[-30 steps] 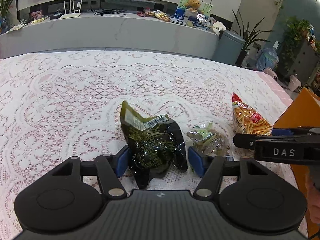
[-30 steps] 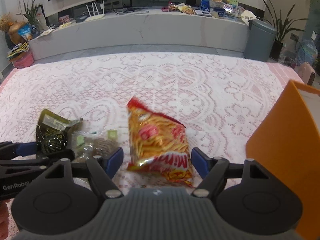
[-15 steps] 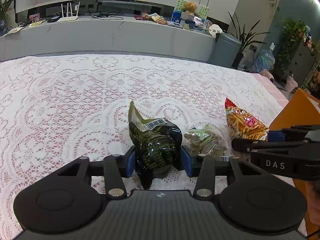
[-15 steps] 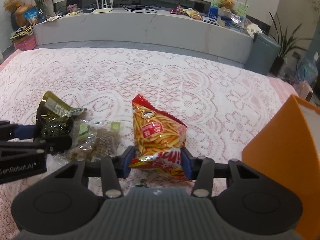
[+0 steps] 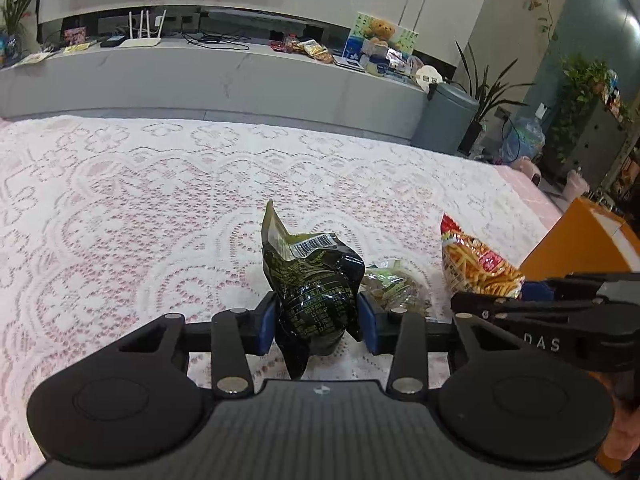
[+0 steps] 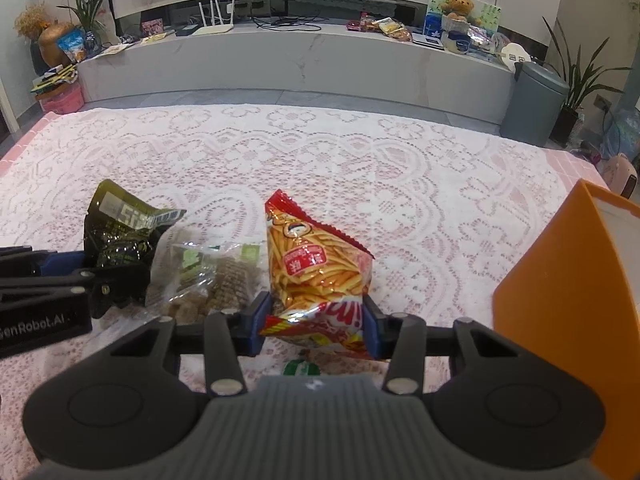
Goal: Organize snacks
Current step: 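Grasp the dark green seaweed bag with the left tool while the right tool grasps the MIMI bag, then carry the seaweed bag and MIMI bag over the orange box with both tools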
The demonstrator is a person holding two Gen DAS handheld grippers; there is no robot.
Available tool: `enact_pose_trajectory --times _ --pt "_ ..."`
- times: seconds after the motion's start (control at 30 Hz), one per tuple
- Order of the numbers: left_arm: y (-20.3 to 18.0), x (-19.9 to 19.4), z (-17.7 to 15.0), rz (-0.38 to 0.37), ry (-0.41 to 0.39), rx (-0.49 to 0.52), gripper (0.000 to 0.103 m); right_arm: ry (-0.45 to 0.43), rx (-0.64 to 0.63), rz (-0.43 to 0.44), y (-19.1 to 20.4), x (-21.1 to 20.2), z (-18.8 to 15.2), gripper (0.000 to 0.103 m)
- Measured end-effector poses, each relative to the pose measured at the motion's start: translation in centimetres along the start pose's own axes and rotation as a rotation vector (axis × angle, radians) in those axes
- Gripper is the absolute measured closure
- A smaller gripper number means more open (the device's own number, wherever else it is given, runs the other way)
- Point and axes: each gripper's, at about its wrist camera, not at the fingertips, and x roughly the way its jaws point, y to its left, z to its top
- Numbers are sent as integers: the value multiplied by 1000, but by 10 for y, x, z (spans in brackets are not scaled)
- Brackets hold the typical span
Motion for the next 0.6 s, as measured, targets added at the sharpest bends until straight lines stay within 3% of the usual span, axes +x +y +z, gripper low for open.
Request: enact_pose_trajectory --times 0.4,0.6 --pt "-32 -57 -5 15 -34 38 56 -58 -54 65 8 -58 -13 60" --pt "-62 -81 -15 -5 49 114 56 0 -93 143 10 -99 -28 60"
